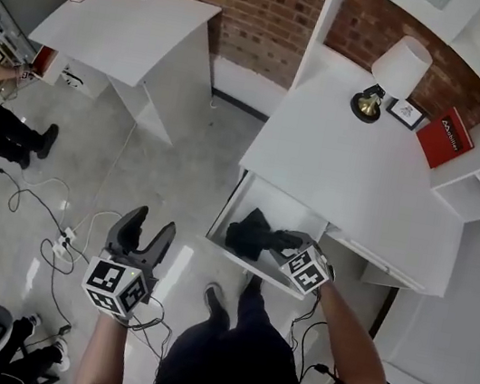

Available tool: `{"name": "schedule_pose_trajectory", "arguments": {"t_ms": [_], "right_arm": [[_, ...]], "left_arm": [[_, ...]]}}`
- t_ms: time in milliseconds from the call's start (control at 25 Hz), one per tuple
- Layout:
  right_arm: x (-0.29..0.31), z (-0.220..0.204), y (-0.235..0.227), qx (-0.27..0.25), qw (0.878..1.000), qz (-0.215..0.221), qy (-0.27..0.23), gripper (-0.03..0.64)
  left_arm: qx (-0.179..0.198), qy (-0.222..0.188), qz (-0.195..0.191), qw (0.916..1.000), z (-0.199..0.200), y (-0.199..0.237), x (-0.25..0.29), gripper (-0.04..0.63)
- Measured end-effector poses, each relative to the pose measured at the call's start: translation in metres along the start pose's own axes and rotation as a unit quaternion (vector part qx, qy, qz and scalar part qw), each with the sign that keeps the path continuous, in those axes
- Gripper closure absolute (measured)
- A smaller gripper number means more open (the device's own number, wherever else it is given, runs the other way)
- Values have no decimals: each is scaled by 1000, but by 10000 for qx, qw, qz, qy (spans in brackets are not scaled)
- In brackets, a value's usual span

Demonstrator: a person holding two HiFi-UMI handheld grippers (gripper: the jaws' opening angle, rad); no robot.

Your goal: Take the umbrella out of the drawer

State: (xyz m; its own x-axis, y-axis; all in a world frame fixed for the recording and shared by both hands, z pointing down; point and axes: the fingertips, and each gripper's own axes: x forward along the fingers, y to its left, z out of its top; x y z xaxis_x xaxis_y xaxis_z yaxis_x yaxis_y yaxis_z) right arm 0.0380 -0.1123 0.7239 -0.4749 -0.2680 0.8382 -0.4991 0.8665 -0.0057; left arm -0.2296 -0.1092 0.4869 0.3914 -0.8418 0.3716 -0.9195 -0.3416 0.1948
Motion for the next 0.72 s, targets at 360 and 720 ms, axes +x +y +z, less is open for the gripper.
{"name": "schedule_pose_trajectory", "arguments": {"t_ms": [360, 720], "right_arm": [[78, -52, -8, -891, 9887, 781, 915, 369], [136, -75, -10, -2254, 9574, 1320, 1227, 223]], "left_arm": [[-165, 426, 315, 9985, -27, -12, 30, 328], [-372, 608, 557, 9959, -29, -13, 65, 328]]}}
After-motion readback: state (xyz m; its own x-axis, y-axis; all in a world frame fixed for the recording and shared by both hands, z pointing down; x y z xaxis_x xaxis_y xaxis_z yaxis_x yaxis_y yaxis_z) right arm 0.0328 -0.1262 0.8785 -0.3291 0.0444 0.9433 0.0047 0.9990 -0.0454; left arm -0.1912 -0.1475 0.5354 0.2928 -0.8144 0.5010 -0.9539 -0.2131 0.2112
